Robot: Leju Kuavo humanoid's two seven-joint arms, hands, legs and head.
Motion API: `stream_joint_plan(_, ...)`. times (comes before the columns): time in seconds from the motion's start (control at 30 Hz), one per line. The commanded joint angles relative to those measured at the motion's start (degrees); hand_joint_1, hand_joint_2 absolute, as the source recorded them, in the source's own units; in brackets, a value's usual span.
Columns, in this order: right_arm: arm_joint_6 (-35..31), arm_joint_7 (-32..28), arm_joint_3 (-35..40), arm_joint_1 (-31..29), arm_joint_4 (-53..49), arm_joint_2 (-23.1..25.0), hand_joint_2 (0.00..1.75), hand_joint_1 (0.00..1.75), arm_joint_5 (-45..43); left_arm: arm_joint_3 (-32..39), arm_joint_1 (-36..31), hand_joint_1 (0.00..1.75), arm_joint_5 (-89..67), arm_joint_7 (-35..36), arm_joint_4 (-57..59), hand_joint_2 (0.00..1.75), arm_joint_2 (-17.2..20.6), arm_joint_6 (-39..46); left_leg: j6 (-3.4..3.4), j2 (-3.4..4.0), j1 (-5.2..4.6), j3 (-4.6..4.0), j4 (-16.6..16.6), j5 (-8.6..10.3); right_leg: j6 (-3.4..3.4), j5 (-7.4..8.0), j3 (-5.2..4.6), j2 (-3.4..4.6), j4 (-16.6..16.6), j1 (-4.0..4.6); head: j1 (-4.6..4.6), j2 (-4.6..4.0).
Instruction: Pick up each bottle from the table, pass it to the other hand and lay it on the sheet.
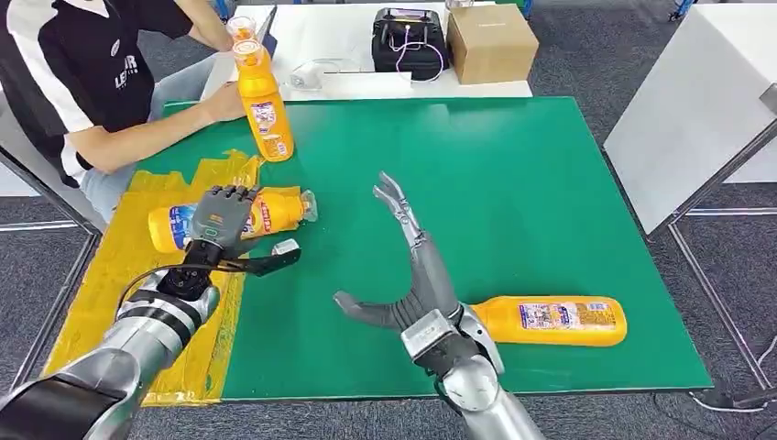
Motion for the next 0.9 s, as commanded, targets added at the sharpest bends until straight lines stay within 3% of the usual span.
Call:
stream_joint_plan(0.03,-1.99,2.08,5.95,-2.09,0.10,-2.88,1.75,0.00,3.16,-0.31,-2.46,1.75,0.12,0.28,9.37,1.75,-1.13,-3.28,-0.02,0.11,0.04,0.23,-0.02,-0.10,-0.02,-0.06,0.25,0.03,-0.09,0.06,0.00,0.00)
stream_joint_plan(0.23,-2.70,2.26,6.13,-2.35,1.75,-2.78,1.75,0.00,3.54,5.32,-1.01,1.75,5.11,-3.76,10.16,1.75,-3.01,-5.78,-0.01,0.08,0.05,0.29,-0.04,-0.09,-0.01,-0.06,0.33,-0.01,-0.14,0.07,0.02,0.00)
stream_joint_plan(0.27,-3.08,2.42,5.99,-2.35,1.83,-2.75,1.75,0.00,3.78,8.23,-0.58,0.89,8.30,-5.56,10.05,1.75,-3.50,-7.31,0.00,0.07,0.03,0.16,-0.03,-0.05,-0.01,-0.03,0.18,0.02,-0.08,0.04,0.00,0.00)
stream_joint_plan(0.37,-3.16,2.42,5.64,-2.53,1.76,-2.84,1.75,0.00,3.77,10.73,0.16,0.00,10.60,-7.47,10.09,1.75,-3.35,-8.71,-0.01,0.12,0.06,0.33,-0.04,-0.11,-0.01,-0.06,0.38,0.03,-0.15,0.08,0.00,0.00)
stream_joint_plan(0.9,-3.27,2.86,5.88,-2.81,2.01,-2.76,1.75,0.00,4.40,11.77,0.72,0.00,10.65,-7.02,10.19,1.75,-3.41,-9.76,-0.01,0.09,0.02,0.24,-0.05,-0.07,-0.01,-0.03,0.27,0.05,-0.11,0.04,0.00,0.00)
